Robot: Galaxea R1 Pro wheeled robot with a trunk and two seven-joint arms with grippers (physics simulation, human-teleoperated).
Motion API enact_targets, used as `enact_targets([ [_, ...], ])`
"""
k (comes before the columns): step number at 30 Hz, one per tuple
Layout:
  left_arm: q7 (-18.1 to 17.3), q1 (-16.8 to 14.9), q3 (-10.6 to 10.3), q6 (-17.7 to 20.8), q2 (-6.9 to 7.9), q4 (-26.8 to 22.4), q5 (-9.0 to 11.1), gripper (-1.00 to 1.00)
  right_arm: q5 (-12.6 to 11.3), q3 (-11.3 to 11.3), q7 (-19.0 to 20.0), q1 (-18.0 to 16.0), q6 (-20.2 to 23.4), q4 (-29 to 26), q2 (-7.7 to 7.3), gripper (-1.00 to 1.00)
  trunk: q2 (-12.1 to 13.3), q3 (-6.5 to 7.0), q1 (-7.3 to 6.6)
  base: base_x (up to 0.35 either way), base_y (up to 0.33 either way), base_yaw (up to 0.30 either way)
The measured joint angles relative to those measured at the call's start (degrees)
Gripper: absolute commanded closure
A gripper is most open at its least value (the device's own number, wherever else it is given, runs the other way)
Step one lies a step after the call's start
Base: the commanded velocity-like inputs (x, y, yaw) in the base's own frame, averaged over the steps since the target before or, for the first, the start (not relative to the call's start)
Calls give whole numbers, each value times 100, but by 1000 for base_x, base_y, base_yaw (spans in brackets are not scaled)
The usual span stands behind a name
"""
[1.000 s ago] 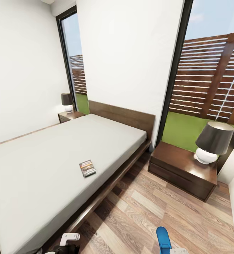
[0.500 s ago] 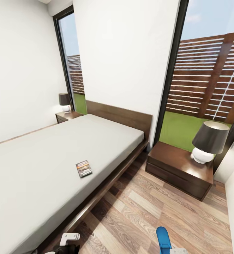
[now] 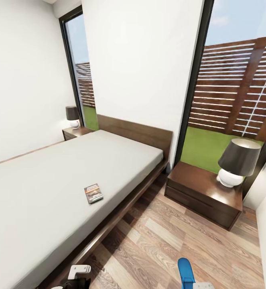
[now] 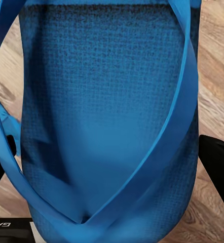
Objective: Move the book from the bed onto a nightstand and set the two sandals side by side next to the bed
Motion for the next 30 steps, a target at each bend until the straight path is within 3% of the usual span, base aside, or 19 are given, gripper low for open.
enact_targets([
  [30, -5, 0, 1, -13, 0, -5, 2, -100, 0, 0, 0, 0, 0, 0, 0, 100, 0, 0, 1, 12, -64, -5],
])
